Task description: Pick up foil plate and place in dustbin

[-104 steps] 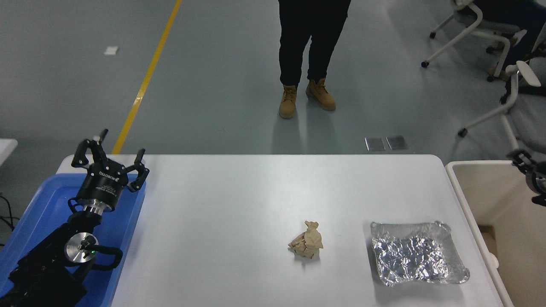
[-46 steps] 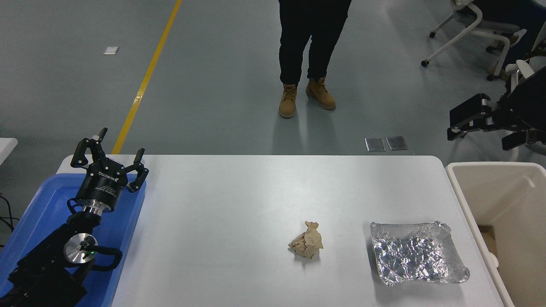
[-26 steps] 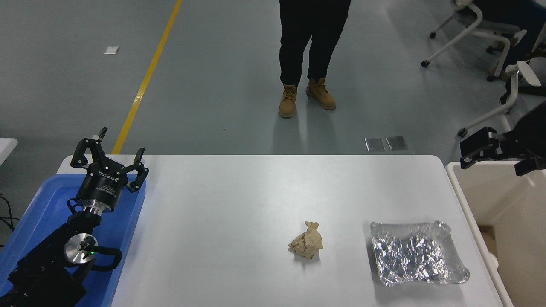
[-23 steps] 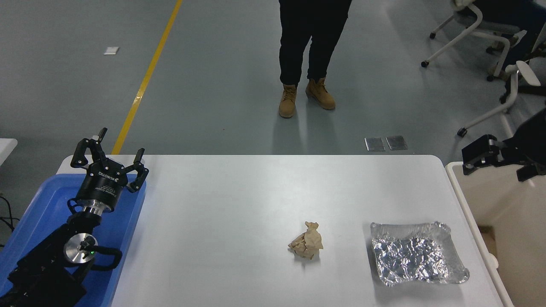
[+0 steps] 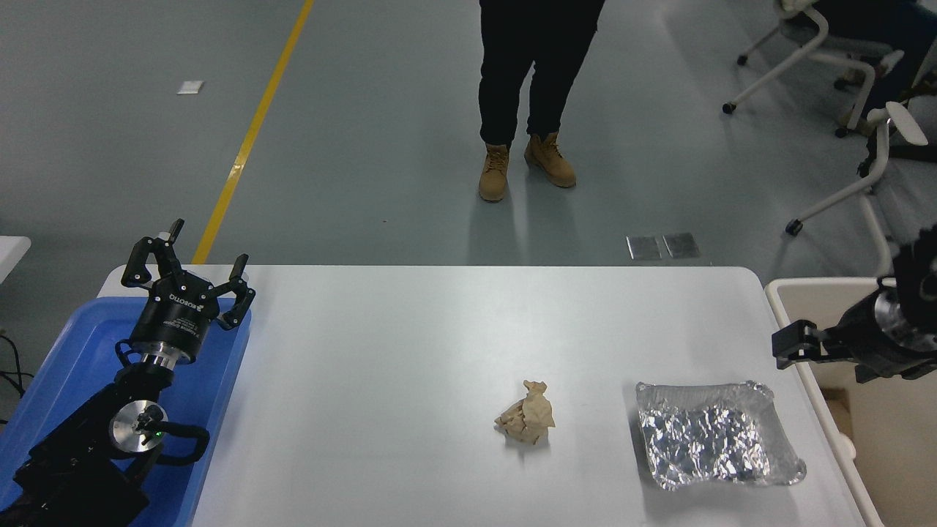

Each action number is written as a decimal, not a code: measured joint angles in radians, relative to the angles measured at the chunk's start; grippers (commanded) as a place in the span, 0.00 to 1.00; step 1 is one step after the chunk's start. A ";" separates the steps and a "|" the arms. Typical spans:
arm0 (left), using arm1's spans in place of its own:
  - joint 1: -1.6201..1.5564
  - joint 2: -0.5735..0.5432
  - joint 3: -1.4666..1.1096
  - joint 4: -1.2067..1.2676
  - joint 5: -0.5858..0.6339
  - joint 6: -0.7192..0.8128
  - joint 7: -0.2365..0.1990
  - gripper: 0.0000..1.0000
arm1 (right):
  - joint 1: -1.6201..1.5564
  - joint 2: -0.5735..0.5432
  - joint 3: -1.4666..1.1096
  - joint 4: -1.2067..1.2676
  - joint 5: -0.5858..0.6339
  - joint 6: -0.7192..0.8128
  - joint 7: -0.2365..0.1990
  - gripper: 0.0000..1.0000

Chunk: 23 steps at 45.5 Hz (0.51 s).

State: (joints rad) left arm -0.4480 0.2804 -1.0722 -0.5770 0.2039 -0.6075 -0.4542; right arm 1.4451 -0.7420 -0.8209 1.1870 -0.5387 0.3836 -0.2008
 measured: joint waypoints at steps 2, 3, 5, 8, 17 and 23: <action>0.000 0.000 0.000 0.000 0.000 0.000 0.000 0.98 | -0.040 0.008 0.020 -0.022 -0.004 -0.012 0.000 1.00; 0.000 0.000 0.000 0.000 0.000 0.000 0.000 0.98 | -0.067 0.014 0.033 -0.037 -0.007 -0.021 0.001 1.00; 0.000 0.000 0.000 0.000 0.000 0.000 0.000 0.98 | -0.100 0.021 0.050 -0.055 -0.010 -0.031 0.001 1.00; 0.000 0.000 0.000 0.000 0.000 0.000 0.000 0.98 | -0.153 0.031 0.078 -0.084 -0.014 -0.048 0.002 1.00; 0.000 0.000 0.000 0.000 0.000 0.000 0.000 0.98 | -0.261 0.055 0.150 -0.146 -0.020 -0.079 0.004 1.00; 0.000 0.000 0.000 0.000 0.000 0.000 0.000 0.98 | -0.302 0.075 0.171 -0.177 -0.022 -0.101 0.004 0.98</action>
State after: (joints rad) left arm -0.4479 0.2803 -1.0722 -0.5768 0.2041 -0.6074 -0.4541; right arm 1.1433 -0.6667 -0.6498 1.0095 -0.5609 0.2826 -0.1968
